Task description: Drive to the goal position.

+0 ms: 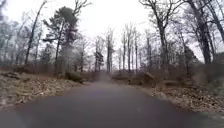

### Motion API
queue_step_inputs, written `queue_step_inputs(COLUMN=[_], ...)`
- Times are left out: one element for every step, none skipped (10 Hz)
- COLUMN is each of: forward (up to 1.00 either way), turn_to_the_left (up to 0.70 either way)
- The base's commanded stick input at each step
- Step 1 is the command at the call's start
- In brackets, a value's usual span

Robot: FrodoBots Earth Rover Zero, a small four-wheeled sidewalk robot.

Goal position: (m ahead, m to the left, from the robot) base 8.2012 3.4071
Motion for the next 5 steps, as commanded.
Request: queue_step_inputs(forward=[1.0,1.0,1.0,1.0,1.0], turn_to_the_left=[0.0,0.0,0.21,0.37,0.4])
